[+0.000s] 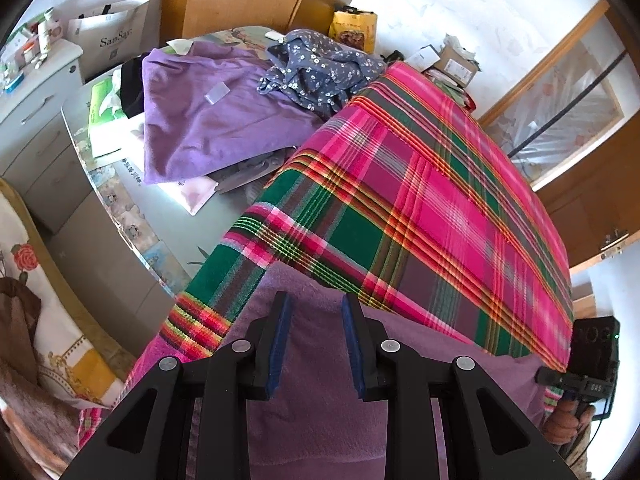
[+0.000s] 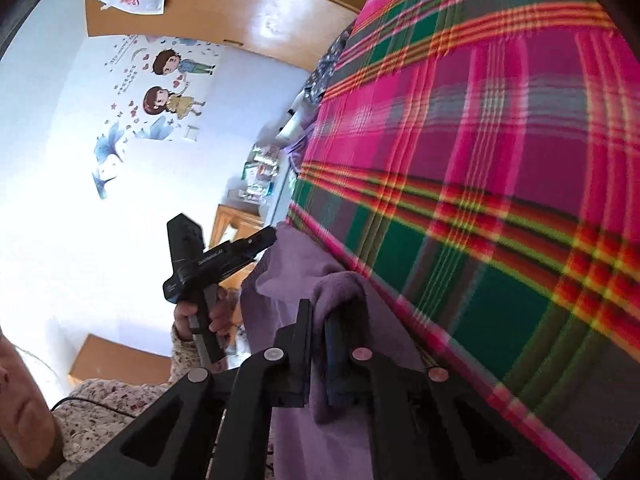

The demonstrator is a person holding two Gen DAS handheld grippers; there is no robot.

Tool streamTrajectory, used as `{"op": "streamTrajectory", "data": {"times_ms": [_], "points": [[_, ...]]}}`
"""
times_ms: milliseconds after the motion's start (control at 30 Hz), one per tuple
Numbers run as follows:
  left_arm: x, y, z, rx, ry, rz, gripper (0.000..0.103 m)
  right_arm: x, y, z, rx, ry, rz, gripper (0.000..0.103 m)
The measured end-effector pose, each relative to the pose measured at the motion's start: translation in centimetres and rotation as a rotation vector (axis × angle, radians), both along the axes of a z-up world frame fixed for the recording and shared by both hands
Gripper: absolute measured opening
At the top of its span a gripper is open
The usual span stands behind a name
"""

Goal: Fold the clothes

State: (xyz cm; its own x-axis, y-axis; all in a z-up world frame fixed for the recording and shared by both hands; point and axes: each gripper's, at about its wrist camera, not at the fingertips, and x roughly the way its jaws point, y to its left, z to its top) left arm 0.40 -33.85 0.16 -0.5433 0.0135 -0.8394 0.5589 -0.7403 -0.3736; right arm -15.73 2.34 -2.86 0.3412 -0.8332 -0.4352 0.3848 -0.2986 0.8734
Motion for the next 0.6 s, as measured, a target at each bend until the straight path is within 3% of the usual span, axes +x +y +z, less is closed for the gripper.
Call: {"op": "streamTrajectory", "data": {"times_ms": [367, 433, 600], "points": [[-0.2, 0.0, 0.0, -0.013, -0.008, 0.015, 0.027, 1.0, 0.6, 0.6, -0.007, 0.054, 0.079, 0.007], [-0.2, 0.0, 0.0, -0.015, -0.008, 0.021, 0.027, 1.2, 0.2, 0.6, 0.010, 0.068, 0.092, 0.003], [-0.2, 0.0, 0.0, -0.015, -0.007, 0.025, 0.027, 0.6, 0.8, 1.1, 0.059, 0.144, 0.043, 0.002]]}}
